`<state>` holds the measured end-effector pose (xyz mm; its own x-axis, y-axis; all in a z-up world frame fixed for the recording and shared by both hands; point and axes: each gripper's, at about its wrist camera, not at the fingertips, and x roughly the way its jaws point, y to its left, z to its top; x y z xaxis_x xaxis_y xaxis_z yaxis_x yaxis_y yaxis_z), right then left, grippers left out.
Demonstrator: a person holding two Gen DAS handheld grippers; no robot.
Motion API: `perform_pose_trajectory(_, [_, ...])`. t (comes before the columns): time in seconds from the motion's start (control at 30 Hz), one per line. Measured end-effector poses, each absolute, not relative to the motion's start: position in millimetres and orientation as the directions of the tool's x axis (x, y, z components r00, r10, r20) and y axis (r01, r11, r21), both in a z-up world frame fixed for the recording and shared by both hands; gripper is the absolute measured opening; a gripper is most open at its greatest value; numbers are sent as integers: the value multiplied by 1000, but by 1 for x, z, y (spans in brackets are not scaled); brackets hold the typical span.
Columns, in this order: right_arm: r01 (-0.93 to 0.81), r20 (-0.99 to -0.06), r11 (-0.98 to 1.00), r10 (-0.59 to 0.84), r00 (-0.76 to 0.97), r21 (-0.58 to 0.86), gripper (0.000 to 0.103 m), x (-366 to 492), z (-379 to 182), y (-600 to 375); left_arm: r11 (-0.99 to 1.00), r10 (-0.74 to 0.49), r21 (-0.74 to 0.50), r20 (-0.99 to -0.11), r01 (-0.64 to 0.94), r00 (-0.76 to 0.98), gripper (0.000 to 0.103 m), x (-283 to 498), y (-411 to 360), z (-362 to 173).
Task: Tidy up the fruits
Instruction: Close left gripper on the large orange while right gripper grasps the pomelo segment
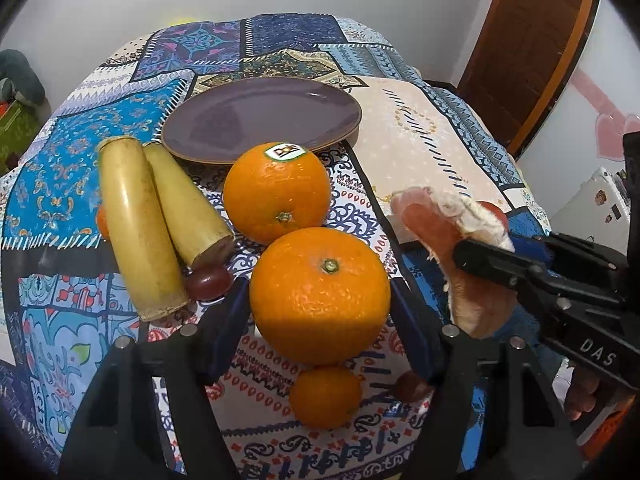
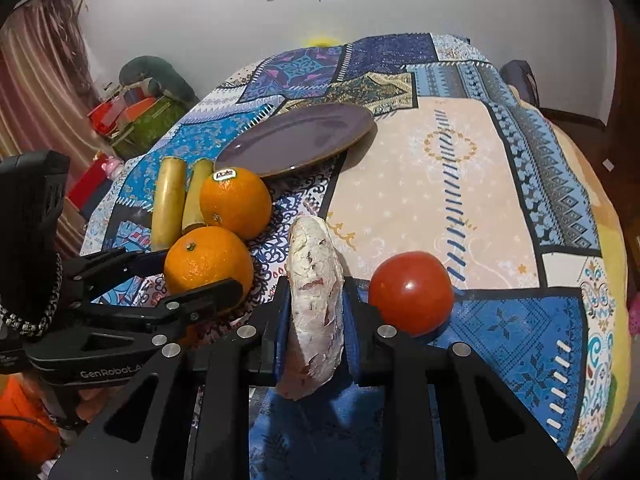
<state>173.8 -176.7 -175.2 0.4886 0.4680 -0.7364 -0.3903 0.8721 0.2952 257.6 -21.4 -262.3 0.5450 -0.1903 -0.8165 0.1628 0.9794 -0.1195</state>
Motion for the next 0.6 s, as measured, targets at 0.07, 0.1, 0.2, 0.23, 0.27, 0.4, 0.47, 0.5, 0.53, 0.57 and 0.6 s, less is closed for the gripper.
perform_pose_trajectory(0.07, [-392, -730, 873, 467, 499, 290, 21, 173, -170, -177, 979, -193, -125, -813, 159, 549, 69, 254, -20, -259])
perform_pose_trajectory(0.1, [-393, -727, 874, 466, 505, 287, 21, 172, -167, -177, 979, -193, -126, -811, 158, 553, 69, 253, -19, -257])
perform_pose_trajectory(0.2, [-395, -715, 875, 465, 522, 280, 21, 172, -158, -177, 980, -192, -127, -797, 153, 573, 69, 247, -15, -246])
perform_pose_trajectory(0.23, [-397, -711, 875, 464, 529, 275, 21, 172, -155, -177, 980, -192, -126, -790, 152, 583, 69, 244, -14, -241])
perform_pose_trajectory(0.27, [-399, -706, 876, 463, 536, 271, 21, 172, -152, -177, 981, -191, -125, -785, 151, 590, 69, 243, -14, -238])
perform_pose_trajectory(0.4, [-413, -683, 876, 462, 566, 251, 21, 171, -137, -174, 982, -184, -118, -760, 145, 623, 69, 236, -8, -218])
perform_pose_trajectory(0.47, [-420, -669, 876, 461, 582, 238, 21, 172, -129, -172, 983, -178, -113, -746, 143, 642, 69, 235, -4, -208])
perform_pose_trajectory(0.5, [-423, -664, 876, 460, 589, 232, 21, 173, -126, -171, 984, -174, -110, -739, 138, 651, 69, 235, -2, -203])
perform_pose_trajectory(0.53, [-424, -657, 877, 459, 598, 227, 21, 174, -122, -171, 985, -169, -107, -732, 133, 660, 69, 236, 1, -198])
perform_pose_trajectory(0.57, [-425, -650, 877, 460, 605, 225, 21, 175, -118, -170, 986, -163, -105, -723, 127, 671, 69, 236, 4, -193])
perform_pose_trajectory(0.6, [-426, -645, 876, 462, 609, 225, 21, 178, -115, -170, 987, -158, -103, -715, 120, 681, 69, 237, 7, -188])
